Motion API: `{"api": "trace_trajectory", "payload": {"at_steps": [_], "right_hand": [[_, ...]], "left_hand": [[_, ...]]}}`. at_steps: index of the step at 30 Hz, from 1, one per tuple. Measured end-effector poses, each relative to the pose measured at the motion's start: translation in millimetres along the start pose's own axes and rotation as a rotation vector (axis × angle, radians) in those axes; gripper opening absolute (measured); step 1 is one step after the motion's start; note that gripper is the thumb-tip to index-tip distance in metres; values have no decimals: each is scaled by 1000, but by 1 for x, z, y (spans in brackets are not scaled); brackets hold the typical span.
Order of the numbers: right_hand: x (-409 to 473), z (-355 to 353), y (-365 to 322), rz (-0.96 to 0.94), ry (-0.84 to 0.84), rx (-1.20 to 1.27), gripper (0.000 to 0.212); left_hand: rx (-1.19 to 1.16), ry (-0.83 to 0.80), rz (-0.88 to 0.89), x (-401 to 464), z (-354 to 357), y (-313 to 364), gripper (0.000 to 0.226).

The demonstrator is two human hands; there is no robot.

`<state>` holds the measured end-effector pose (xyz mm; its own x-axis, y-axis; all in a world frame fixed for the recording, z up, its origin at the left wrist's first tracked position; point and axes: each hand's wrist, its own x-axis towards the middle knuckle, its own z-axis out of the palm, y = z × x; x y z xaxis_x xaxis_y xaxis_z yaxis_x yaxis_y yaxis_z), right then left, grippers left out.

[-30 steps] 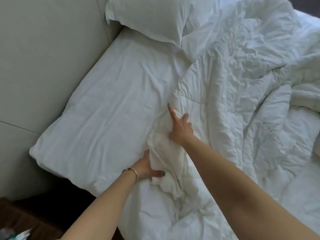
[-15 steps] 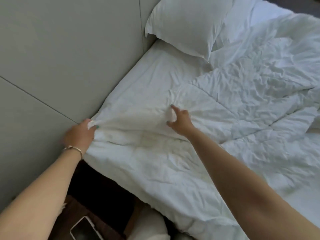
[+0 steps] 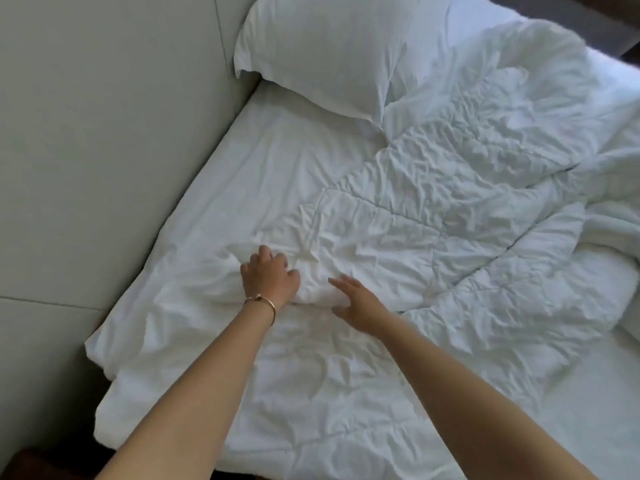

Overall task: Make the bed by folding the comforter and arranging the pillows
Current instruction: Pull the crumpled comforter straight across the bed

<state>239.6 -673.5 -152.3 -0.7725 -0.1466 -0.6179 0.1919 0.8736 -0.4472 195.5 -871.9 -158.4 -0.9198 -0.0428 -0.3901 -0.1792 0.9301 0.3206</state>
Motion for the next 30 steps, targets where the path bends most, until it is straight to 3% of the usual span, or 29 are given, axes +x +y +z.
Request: {"api": "trace_trajectory", "payload": {"at_steps": [1,3,6,10,18,23,26,28,30], "right_hand": [[0,-16,3,52,57,42,66],[0,-49,13,143,148,125,65],[-7,-98,33,240,235,246,65],[-22,-160,68,312,339,262,67],[-7,-274,146,362,359,259,73],[96,-357,177,219,355,154,78],[168,-389,186,83,411,-60,79],[206,-393,195,-12,374,-285,81],[234,-394,212,-32,300,-380,86]], "left_hand": [[-65,20,70,13,-8,16,31],[-93,-90,214,34,-23,50,35],[110,-324,374,58,-36,102,39],[233,-369,483,88,-44,181,40],[-60,-237,420,139,-48,297,44],[-182,-9,191,221,-40,332,43],[-234,93,82,300,-32,351,44],[-226,93,166,349,-24,366,57],[-78,105,226,391,-14,382,86]]}}
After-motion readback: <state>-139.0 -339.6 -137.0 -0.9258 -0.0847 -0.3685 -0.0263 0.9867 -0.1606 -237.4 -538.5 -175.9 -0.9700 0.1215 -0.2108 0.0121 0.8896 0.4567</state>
